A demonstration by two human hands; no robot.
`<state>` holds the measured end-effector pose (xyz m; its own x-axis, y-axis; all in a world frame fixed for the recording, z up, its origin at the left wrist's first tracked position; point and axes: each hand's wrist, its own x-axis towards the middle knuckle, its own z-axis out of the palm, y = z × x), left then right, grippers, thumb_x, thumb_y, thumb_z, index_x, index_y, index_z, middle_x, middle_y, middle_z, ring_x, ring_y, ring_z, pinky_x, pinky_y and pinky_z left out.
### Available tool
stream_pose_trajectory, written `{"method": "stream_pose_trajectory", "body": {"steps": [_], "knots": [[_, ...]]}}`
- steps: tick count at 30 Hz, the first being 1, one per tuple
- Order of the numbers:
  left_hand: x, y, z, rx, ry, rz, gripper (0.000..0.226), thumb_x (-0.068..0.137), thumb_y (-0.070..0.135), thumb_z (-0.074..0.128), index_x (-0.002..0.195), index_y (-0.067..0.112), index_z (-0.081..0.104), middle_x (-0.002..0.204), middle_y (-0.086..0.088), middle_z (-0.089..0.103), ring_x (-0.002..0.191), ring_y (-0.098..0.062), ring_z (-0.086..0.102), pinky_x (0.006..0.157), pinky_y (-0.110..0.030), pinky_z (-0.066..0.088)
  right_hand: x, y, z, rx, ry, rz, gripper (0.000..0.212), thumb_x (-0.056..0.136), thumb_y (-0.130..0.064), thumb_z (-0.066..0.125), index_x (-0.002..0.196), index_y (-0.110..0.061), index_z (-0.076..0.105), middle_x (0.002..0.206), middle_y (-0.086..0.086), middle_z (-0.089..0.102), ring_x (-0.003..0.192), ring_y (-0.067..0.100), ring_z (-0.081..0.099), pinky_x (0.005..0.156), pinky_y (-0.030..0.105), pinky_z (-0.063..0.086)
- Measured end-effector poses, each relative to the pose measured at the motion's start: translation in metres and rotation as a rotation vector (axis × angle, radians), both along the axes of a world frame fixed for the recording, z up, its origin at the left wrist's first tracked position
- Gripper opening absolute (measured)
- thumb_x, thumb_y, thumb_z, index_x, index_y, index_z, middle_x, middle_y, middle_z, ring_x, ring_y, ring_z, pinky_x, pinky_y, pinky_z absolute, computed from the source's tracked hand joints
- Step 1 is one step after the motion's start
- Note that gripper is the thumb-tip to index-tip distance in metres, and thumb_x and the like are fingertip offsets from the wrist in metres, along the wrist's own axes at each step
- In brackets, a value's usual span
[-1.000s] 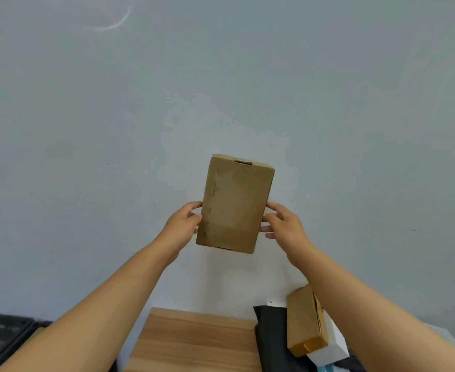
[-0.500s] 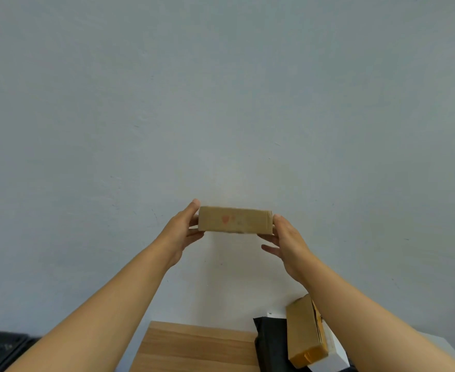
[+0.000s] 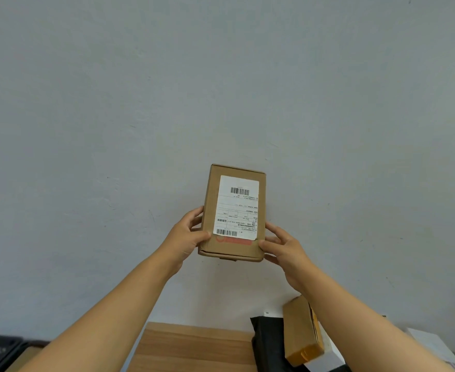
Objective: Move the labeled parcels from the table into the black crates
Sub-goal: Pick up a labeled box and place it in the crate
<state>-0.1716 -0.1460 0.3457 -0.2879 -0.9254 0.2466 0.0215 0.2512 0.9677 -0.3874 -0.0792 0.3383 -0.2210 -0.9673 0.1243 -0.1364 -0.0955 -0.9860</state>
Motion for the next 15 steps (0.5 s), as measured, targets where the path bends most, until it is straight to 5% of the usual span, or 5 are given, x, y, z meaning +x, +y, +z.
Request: {"method": "stream_pose_trajectory", "body": {"steps": [3, 6, 8, 10, 15], "knots": [[-0.004, -0.001, -0.004, -0.062, -0.073, 0.011, 0.062, 0.089, 0.004, 0.061, 0.140, 0.033, 0.038, 0.128, 0.007, 0.053, 0.102, -0.007, 0.057, 0.063, -0.014, 0.052, 0.000, -0.001, 0.001, -0.009, -0.034, -0.038, 0.055, 0.084, 0.000, 0.065, 0.127, -0.029, 0.050, 0.099, -0.001, 0.073, 0.103, 0.022, 0.065, 0.101, 0.042, 0.046], [-0.009, -0.005, -0.006, -0.162, -0.283, 0.189, 0.082, 0.084, 0.011, 0.067, 0.149, 0.023, 0.018, 0.148, -0.002, 0.036, 0.128, -0.018, 0.043, 0.094, -0.028, 0.047, -0.001, -0.007, 0.006, -0.017, -0.149, -0.107, 0.052, 0.081, 0.004, 0.065, 0.127, -0.013, 0.047, 0.107, 0.010, 0.067, 0.099, 0.026, 0.065, 0.097, 0.040, 0.049], [-0.012, -0.005, -0.003, -0.297, -0.516, 0.375, 0.101, 0.081, 0.022, 0.071, 0.151, 0.021, -0.001, 0.158, -0.004, 0.010, 0.144, -0.023, 0.015, 0.114, -0.039, 0.025, -0.004, -0.011, 0.012, -0.028, -0.157, -0.162, 0.047, 0.080, 0.002, 0.066, 0.122, -0.010, 0.048, 0.111, 0.012, 0.062, 0.094, 0.026, 0.065, 0.091, 0.039, 0.052], [-0.014, -0.002, 0.006, -0.483, -0.684, 0.484, 0.107, 0.080, 0.029, 0.071, 0.150, 0.023, -0.010, 0.159, -0.003, -0.007, 0.146, -0.023, -0.003, 0.117, -0.041, 0.009, -0.005, -0.013, 0.020, -0.038, -0.085, -0.189, 0.044, 0.079, 0.001, 0.068, 0.117, -0.010, 0.049, 0.109, 0.010, 0.061, 0.090, 0.023, 0.065, 0.086, 0.037, 0.054], [-0.018, -0.007, 0.024, -0.868, -1.082, 0.435, 0.086, 0.087, 0.036, 0.062, 0.151, 0.026, 0.005, 0.159, -0.001, -0.001, 0.145, -0.021, -0.013, 0.116, -0.040, -0.010, -0.005, -0.010, 0.037, -0.030, 0.163, -0.102, 0.042, 0.080, 0.001, 0.064, 0.115, -0.010, 0.046, 0.104, 0.003, 0.061, 0.085, 0.017, 0.064, 0.073, 0.032, 0.055]]}}
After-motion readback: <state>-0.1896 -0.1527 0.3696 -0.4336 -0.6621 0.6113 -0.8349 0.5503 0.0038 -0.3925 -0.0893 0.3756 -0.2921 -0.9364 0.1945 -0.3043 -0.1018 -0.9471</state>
